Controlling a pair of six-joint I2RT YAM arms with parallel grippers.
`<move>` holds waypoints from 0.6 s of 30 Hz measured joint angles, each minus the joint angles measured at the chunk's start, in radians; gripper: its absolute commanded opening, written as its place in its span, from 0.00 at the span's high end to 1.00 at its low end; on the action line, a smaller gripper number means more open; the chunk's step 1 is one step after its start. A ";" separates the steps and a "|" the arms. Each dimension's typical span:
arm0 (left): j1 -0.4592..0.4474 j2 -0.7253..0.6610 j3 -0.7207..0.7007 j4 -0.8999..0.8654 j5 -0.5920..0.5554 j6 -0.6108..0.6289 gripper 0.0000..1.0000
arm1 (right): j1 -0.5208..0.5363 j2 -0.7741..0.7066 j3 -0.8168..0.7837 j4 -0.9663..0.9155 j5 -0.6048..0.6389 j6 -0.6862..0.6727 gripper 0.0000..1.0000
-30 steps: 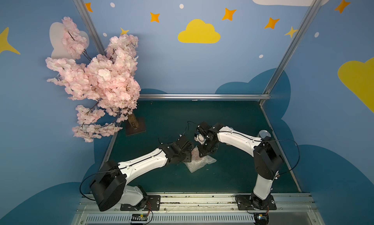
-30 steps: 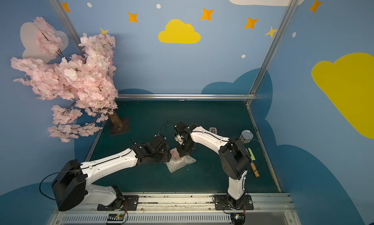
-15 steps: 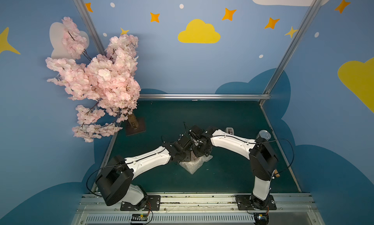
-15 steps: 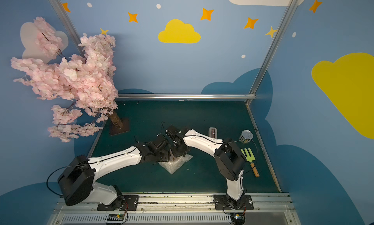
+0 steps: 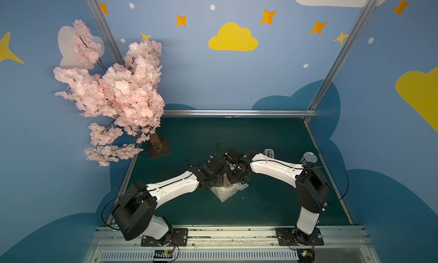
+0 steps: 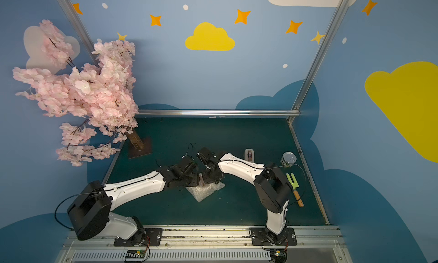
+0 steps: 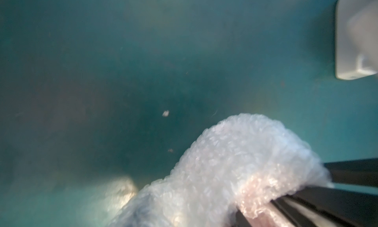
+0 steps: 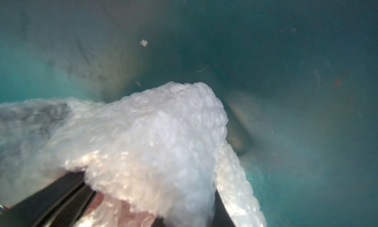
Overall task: Wrap mugs in bubble wrap
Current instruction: Wrap the mug in bubble wrap.
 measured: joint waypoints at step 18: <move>0.035 0.139 0.069 0.114 0.118 0.119 0.49 | -0.024 -0.056 -0.066 0.023 0.026 0.140 0.85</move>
